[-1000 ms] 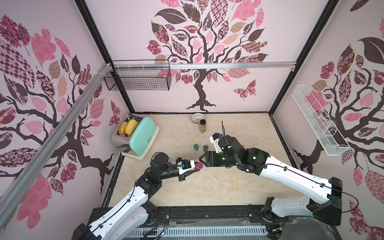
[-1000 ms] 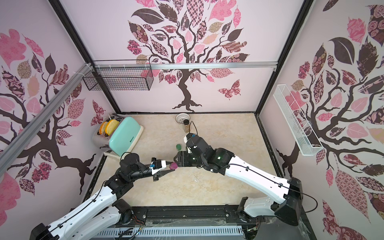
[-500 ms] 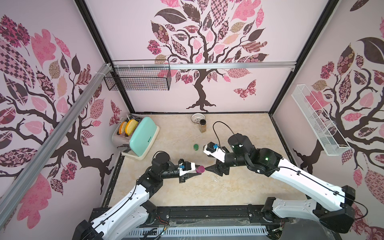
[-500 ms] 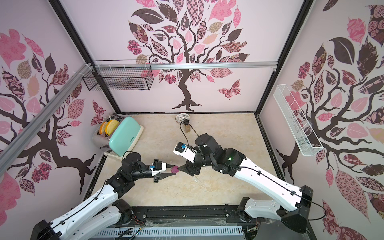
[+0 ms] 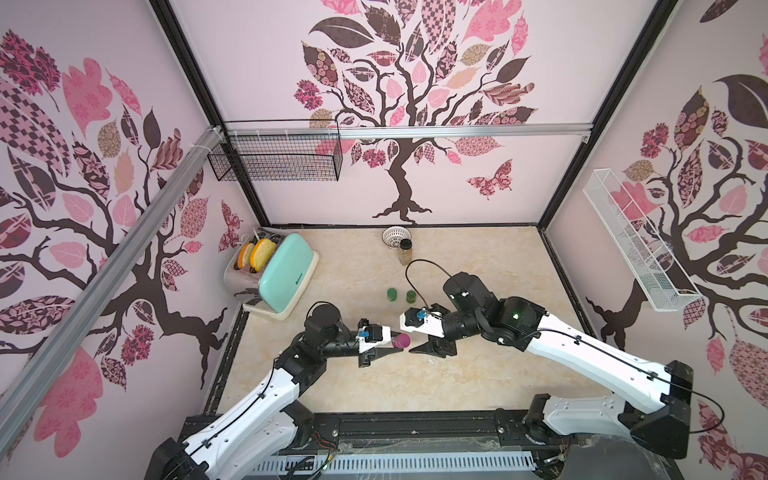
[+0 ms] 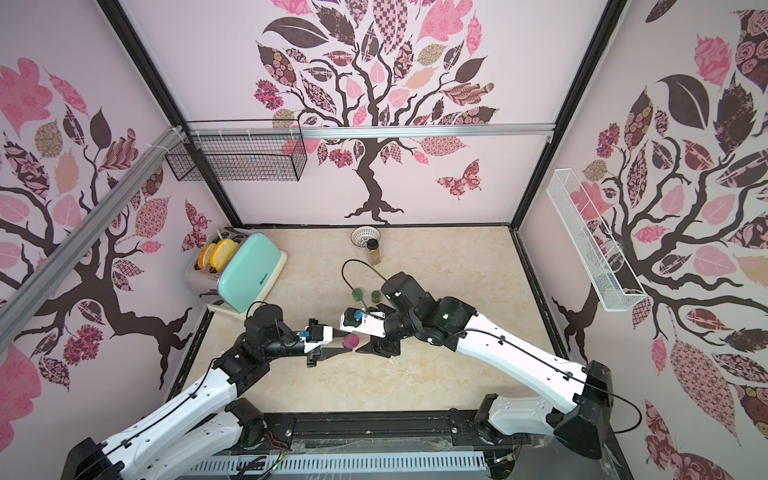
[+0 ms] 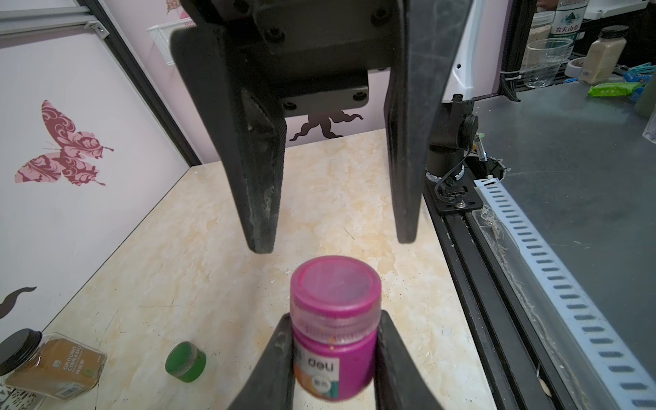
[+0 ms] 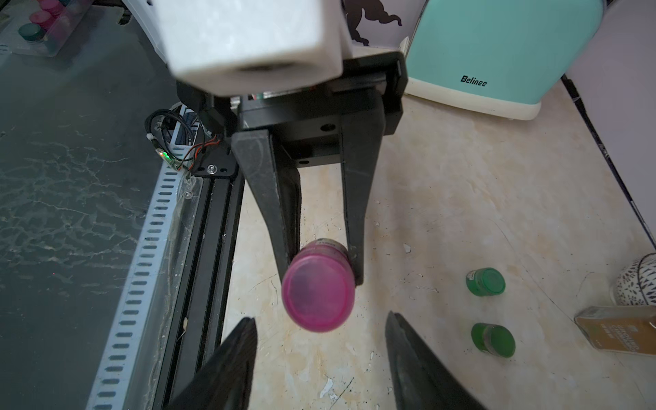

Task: Close the paint jar lid
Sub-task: Screw the lid onto the paint jar.

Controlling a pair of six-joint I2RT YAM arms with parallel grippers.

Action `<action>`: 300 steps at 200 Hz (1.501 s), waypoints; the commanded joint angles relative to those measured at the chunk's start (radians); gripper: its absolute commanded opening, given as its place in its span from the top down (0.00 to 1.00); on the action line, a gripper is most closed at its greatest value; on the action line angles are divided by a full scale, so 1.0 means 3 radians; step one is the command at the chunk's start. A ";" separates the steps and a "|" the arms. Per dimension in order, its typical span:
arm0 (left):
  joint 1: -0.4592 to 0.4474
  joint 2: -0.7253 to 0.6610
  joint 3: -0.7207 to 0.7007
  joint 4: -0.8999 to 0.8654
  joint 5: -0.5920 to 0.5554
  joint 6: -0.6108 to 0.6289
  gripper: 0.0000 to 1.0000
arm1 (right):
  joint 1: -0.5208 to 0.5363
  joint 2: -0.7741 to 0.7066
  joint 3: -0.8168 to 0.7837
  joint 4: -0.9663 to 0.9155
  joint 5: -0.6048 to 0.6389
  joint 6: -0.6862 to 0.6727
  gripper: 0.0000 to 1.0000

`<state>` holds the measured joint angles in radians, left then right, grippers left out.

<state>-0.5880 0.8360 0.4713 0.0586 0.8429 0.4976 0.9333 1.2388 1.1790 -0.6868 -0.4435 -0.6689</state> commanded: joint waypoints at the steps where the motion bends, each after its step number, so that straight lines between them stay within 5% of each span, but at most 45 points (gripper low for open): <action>1: -0.0003 0.0000 0.0101 0.0009 0.0034 -0.0015 0.73 | 0.0046 0.0038 0.0050 0.0104 -0.0082 -0.0041 0.39; 99: -0.0004 -0.0009 0.0106 0.0000 0.0018 -0.0012 0.73 | 0.0121 0.0123 0.0025 0.0211 0.0089 -0.0024 0.47; 171: -0.0005 -0.0026 0.0101 -0.0003 -0.0020 -0.0007 0.73 | 0.0129 0.0155 0.0003 0.0318 0.0226 0.0228 0.75; 222: -0.0003 -0.0105 0.0081 -0.0001 -0.0240 0.0053 0.75 | 0.0250 0.0179 -0.0068 0.0804 0.0868 0.1950 1.00; 249: -0.0008 -0.0150 0.0061 0.0024 -0.0342 0.0069 0.75 | 0.0342 0.0304 0.0017 0.0793 0.1287 0.3477 1.00; 300: -0.0005 -0.0179 0.0051 0.0039 -0.0386 0.0070 0.75 | 0.0489 0.0512 0.0083 0.0831 0.1392 0.5870 1.00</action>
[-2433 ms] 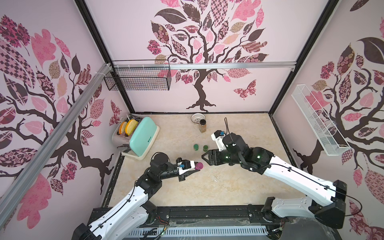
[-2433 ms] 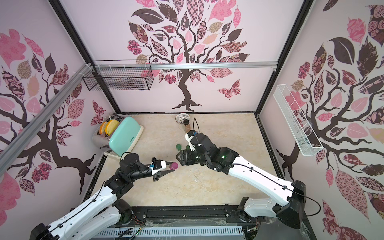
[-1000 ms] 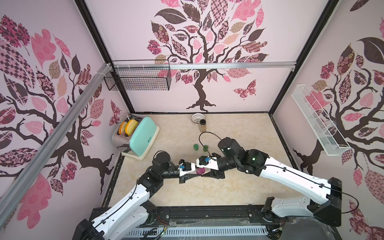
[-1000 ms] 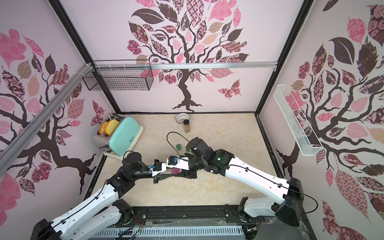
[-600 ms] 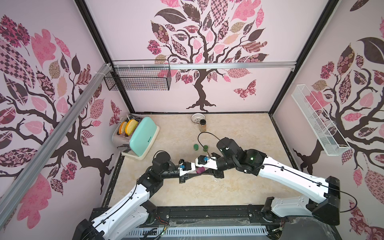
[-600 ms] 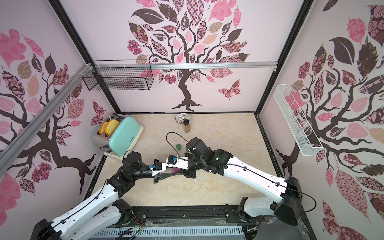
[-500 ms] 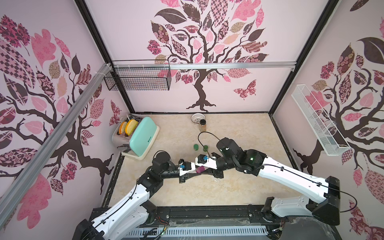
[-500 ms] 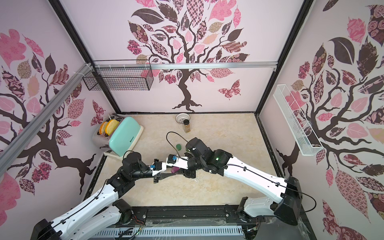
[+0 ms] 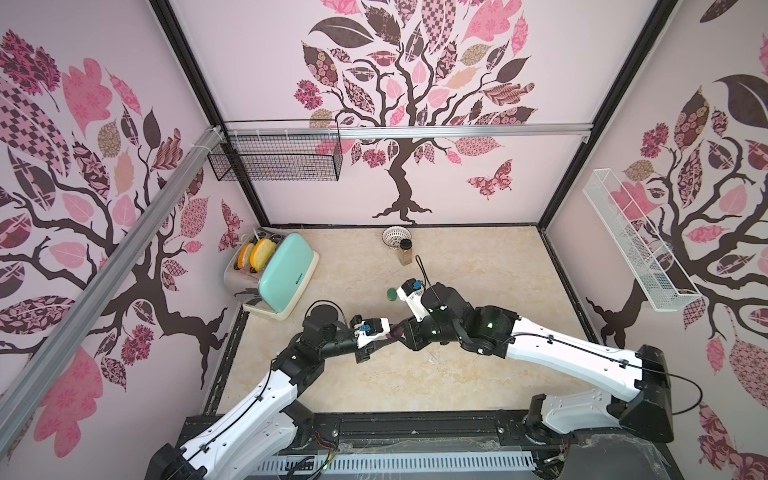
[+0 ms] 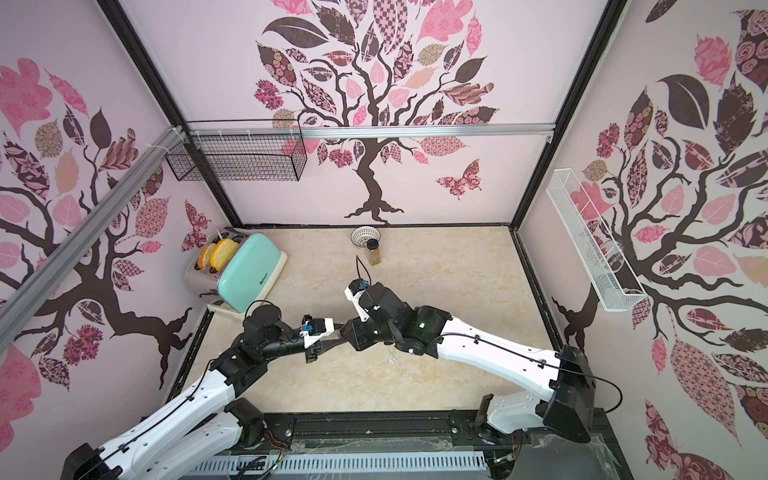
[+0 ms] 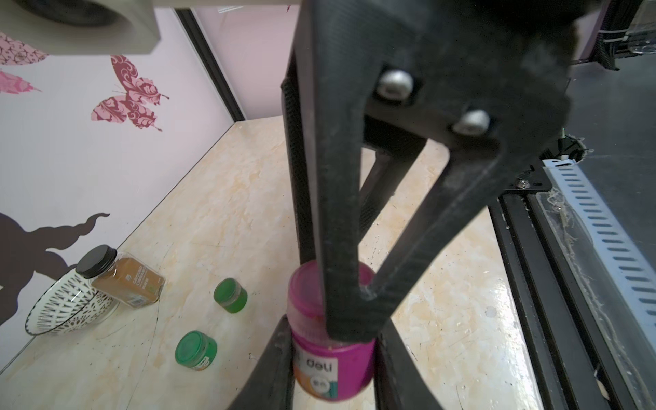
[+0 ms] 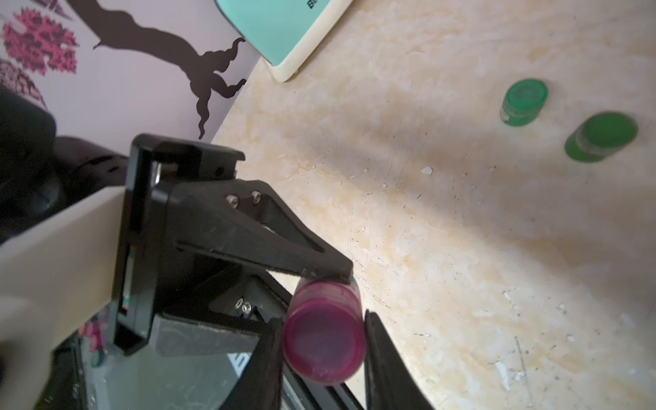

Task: Close the paint jar lid
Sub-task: Screw the lid onto the paint jar.

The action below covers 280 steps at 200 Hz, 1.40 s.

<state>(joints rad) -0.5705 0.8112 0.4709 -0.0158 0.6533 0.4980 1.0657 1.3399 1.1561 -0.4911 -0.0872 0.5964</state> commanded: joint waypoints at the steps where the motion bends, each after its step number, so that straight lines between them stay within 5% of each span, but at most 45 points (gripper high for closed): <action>1: -0.0063 -0.0099 0.0052 0.0287 0.0246 0.0068 0.75 | 0.0048 0.0181 0.0170 0.0167 0.0199 0.1693 1.00; 40: -0.0062 -0.0105 0.0051 0.0298 0.0244 0.0067 0.75 | 0.0059 0.0298 0.0109 0.0327 -0.0001 0.2572 1.00; 72: -0.0065 -0.0103 0.0046 0.0308 0.0251 0.0064 0.75 | 0.0058 0.0298 0.0104 0.0317 0.0095 0.2347 1.00; 83: -0.0065 -0.0106 0.0046 0.0315 0.0251 0.0063 0.75 | 0.0053 0.0267 0.0057 0.0368 0.0116 0.2199 0.93; 116: -0.0062 -0.0091 0.0046 0.0321 0.0257 0.0063 0.75 | 0.0042 0.0029 -0.0142 0.0705 0.0025 0.1094 0.50; 173: -0.0062 -0.0031 0.0042 0.0370 0.0320 0.0019 0.75 | -0.0041 -0.0757 -0.0457 0.0398 0.0494 -0.0708 0.11; 223: -0.0065 0.0029 0.0061 0.0365 0.0379 0.0006 0.75 | -0.0093 -0.0972 -0.0382 -0.0216 -0.0468 -0.2969 0.14; 280: -0.0067 0.0077 0.0068 0.0365 0.0389 0.0002 0.75 | -0.0096 -0.0731 -0.0122 -0.0429 -0.0549 -0.3665 0.25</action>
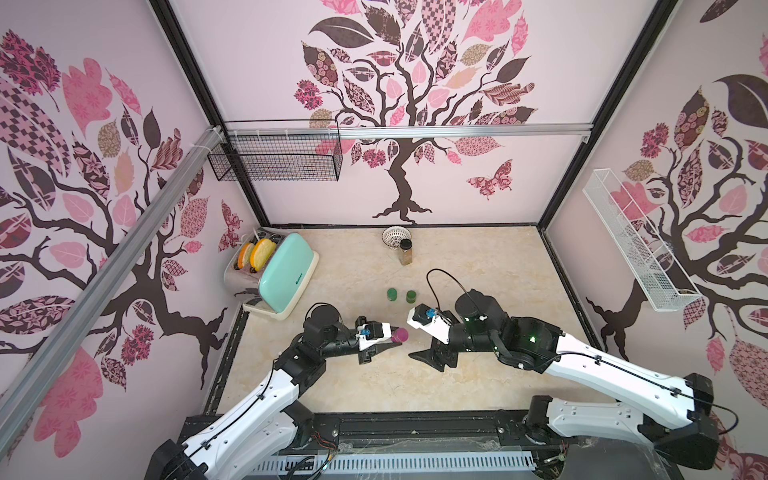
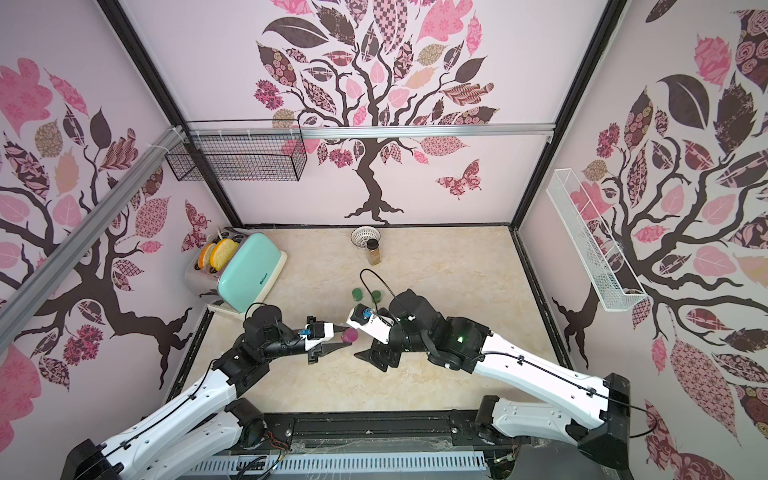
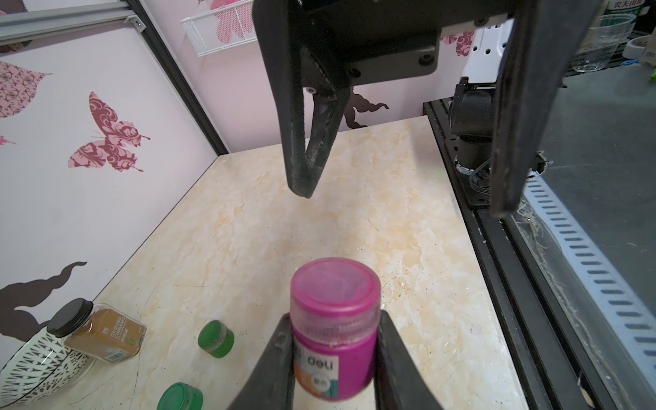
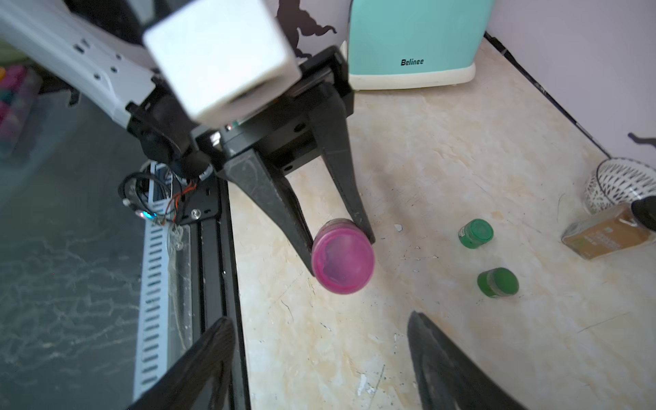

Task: Close the paint jar lid
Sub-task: Screw the lid onto the paint jar.

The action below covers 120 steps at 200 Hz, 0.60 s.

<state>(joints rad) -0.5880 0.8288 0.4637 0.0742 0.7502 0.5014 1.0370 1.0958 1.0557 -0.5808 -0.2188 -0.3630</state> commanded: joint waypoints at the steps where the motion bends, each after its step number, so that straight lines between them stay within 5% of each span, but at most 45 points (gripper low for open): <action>1: -0.0008 0.0019 0.0091 0.0065 0.0066 -0.0010 0.75 | 0.0000 0.0089 0.0223 -0.0127 -0.0110 -0.0467 0.25; 120: -0.0008 0.0009 0.0087 0.0059 0.0072 -0.0014 0.75 | -0.0028 0.0477 0.0313 0.0208 -0.0079 -0.0457 0.45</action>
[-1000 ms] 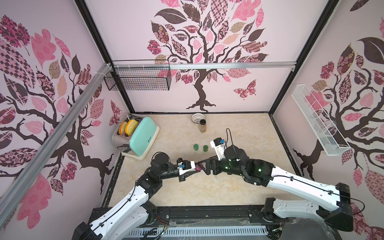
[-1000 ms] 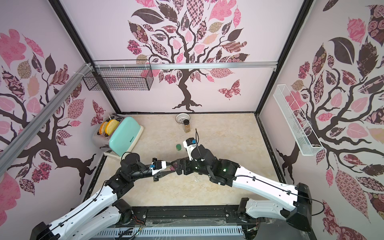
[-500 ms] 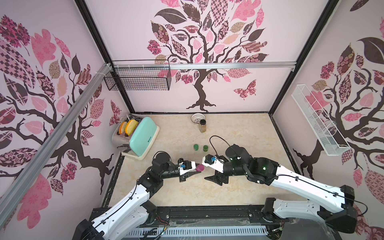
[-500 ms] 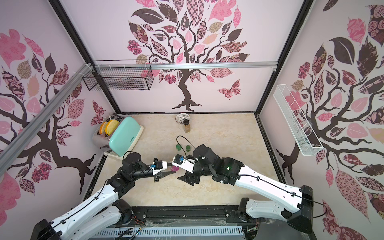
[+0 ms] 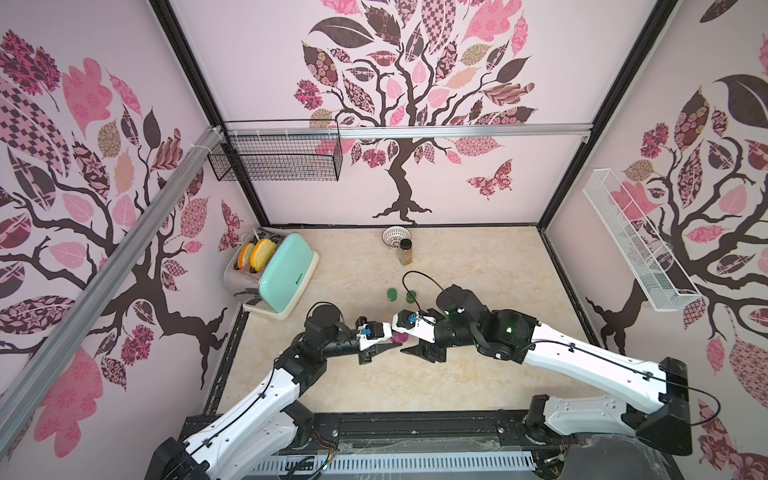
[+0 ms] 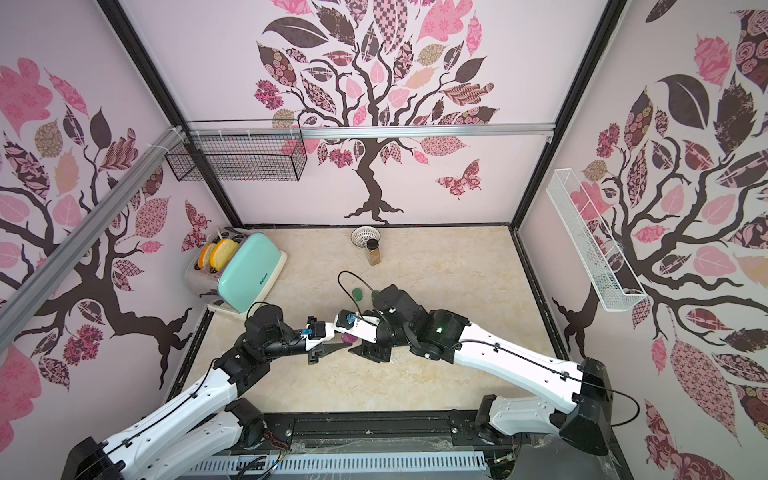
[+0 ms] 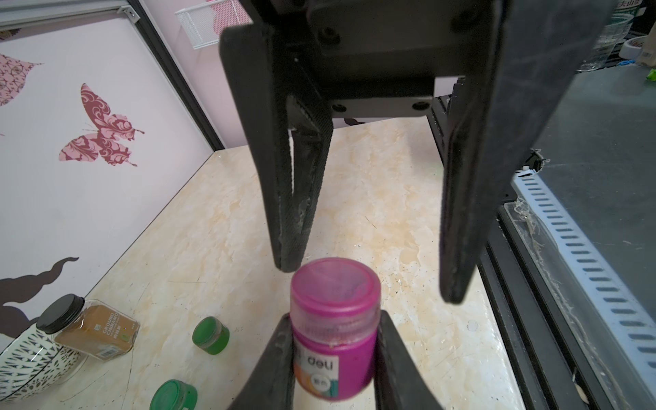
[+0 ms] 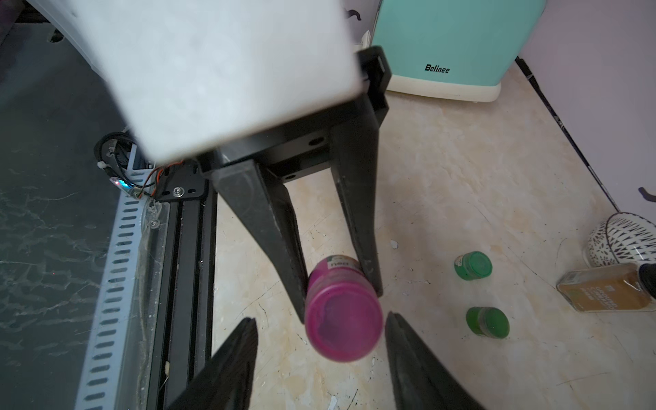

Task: Close the paint jar lid
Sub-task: Screw the lid onto the paint jar.

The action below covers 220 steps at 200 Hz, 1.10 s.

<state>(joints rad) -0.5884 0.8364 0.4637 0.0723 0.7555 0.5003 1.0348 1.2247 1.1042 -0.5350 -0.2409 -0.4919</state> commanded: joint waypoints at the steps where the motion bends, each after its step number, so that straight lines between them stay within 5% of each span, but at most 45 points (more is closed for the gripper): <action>1: -0.0007 -0.0016 0.0086 0.0063 0.0054 -0.0008 0.75 | -0.0024 0.0051 0.0150 0.0055 -0.0007 -0.0027 0.45; 78: -0.0014 -0.0030 0.0082 0.0056 0.0048 -0.0010 0.75 | -0.0097 0.0099 0.0190 0.0060 -0.0062 0.0042 0.76; 112: -0.0012 -0.0043 0.0080 0.0051 0.0031 -0.0001 0.75 | -0.0095 0.0125 0.0170 0.0200 -0.0060 0.0436 0.86; 141: -0.0012 -0.0068 0.0080 0.0043 -0.0005 0.0011 0.75 | -0.0065 0.0199 0.0241 0.0364 0.0186 0.1430 1.00; 175: -0.0013 -0.0091 0.0080 0.0028 -0.0032 0.0028 0.75 | 0.0112 0.0382 0.0435 0.0315 0.0861 0.3045 1.00; 220: -0.0012 -0.0139 0.0075 0.0020 -0.0049 0.0045 0.76 | 0.0217 0.0662 0.0671 0.0343 0.0786 0.4829 1.00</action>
<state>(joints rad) -0.5655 0.8162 0.4641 0.0380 0.6502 0.4931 1.0874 1.3693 1.2201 -0.5552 -0.0254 0.5201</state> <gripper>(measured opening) 0.320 0.318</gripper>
